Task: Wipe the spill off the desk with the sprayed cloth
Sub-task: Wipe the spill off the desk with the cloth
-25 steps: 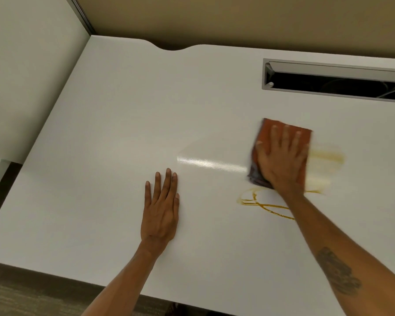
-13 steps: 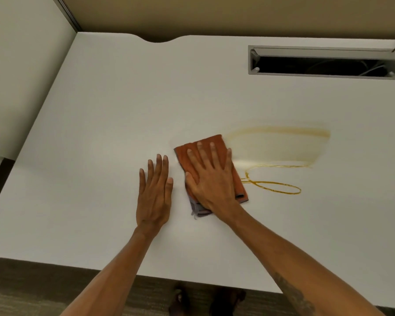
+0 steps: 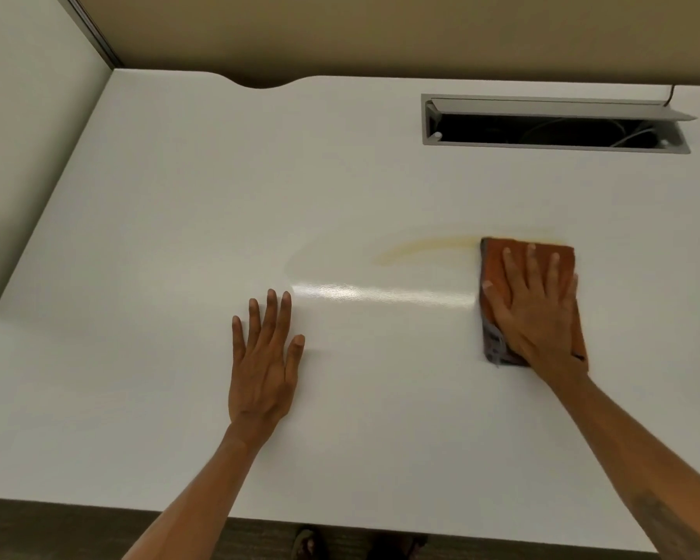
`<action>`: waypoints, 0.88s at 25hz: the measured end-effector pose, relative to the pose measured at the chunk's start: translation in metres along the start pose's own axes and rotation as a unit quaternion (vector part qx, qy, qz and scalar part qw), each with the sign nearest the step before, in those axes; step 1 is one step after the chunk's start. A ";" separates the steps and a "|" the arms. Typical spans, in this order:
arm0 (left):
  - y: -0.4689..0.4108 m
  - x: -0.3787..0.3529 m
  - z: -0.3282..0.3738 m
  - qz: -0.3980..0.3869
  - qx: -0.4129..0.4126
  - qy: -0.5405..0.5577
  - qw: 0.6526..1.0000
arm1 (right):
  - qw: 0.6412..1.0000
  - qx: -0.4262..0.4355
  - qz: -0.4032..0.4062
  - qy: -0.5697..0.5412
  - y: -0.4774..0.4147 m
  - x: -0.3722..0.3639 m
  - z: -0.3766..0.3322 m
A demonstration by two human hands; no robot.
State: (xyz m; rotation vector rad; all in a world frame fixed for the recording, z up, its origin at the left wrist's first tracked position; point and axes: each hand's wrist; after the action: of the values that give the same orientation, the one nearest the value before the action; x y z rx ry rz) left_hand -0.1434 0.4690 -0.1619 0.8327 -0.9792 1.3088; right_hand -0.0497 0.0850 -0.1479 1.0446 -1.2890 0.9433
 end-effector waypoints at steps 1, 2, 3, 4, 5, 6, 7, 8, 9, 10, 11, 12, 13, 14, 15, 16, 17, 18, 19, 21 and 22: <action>0.000 0.000 0.000 -0.002 0.001 -0.001 1.000 | 1.000 0.008 0.000 -0.010 -0.010 0.002 -0.015; 0.000 0.000 0.001 -0.004 0.001 -0.004 1.000 | 1.000 0.019 -0.001 -0.023 -0.015 0.003 -0.032; 0.000 0.000 0.001 -0.007 0.000 -0.008 1.000 | 0.999 0.034 -0.001 -0.031 -0.015 0.002 -0.051; 0.000 0.001 0.002 -0.010 0.001 -0.012 1.000 | 0.998 0.057 0.000 -0.033 -0.009 0.001 -0.068; 0.000 0.002 0.002 -0.013 0.001 -0.015 1.000 | 0.996 0.085 0.001 -0.033 0.002 -0.001 -0.083; 0.000 0.002 0.002 -0.017 0.001 -0.018 1.000 | 0.993 0.116 0.001 -0.031 0.016 -0.003 -0.093; 0.001 0.003 0.002 -0.020 0.000 -0.019 1.000 | 0.989 0.147 -0.001 -0.031 0.030 -0.007 -0.096; 0.001 0.003 0.002 -0.022 -0.004 -0.021 1.000 | 0.984 0.175 -0.003 -0.029 0.042 -0.009 -0.092; 0.002 0.003 0.002 -0.026 -0.009 -0.024 0.999 | 0.980 0.195 -0.003 -0.026 0.054 -0.012 -0.081; 0.002 0.004 0.003 -0.028 -0.013 -0.027 0.999 | 0.979 0.203 0.000 -0.018 0.064 -0.015 -0.064; 0.002 0.004 0.003 -0.031 -0.016 -0.031 0.999 | 0.980 0.197 0.007 -0.010 0.072 -0.018 -0.043; 0.003 0.004 0.003 -0.032 -0.017 -0.034 0.999 | 0.983 0.184 0.011 0.001 0.077 -0.020 -0.019; 0.003 0.005 0.004 -0.034 -0.018 -0.037 0.999 | 0.986 0.167 0.017 0.011 0.078 -0.020 0.007; 0.004 0.005 0.004 -0.037 -0.016 -0.038 0.998 | 0.988 0.150 0.016 0.019 0.076 -0.019 0.032; 0.003 0.005 0.005 -0.038 -0.014 -0.040 0.998 | 0.990 0.137 0.013 0.021 0.069 -0.017 0.056; 0.002 0.005 0.004 -0.038 -0.012 -0.041 0.998 | 0.990 0.136 0.004 0.029 0.058 -0.013 0.074; 0.002 0.005 0.004 -0.039 -0.010 -0.040 0.998 | 0.988 0.150 -0.008 0.038 0.043 -0.008 0.087; 0.000 0.004 0.003 -0.040 -0.010 -0.040 0.998 | 0.982 0.178 -0.030 0.046 0.026 -0.002 0.095; -0.001 0.004 0.003 -0.040 -0.010 -0.040 0.998 | 0.972 0.221 -0.054 0.058 0.006 0.005 0.099; -0.002 0.004 0.002 -0.039 -0.008 -0.037 0.999 | 0.941 0.318 -0.092 0.068 -0.028 0.022 0.097; -0.001 0.005 0.002 -0.040 -0.006 -0.033 0.999 | 0.937 0.328 -0.112 0.047 -0.035 0.030 0.094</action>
State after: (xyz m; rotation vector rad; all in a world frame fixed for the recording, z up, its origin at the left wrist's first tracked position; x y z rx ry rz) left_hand -0.1423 0.4688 -0.1561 0.9011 -0.9944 1.2127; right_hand -0.0406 -0.0160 -0.1214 1.5976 -0.7523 1.2640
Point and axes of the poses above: each hand's wrist, its own y-axis away from the middle knuckle, its own x-axis out of the back of the hand, z = x × y, and after that the axes turned 10 degrees about -x, right-handed
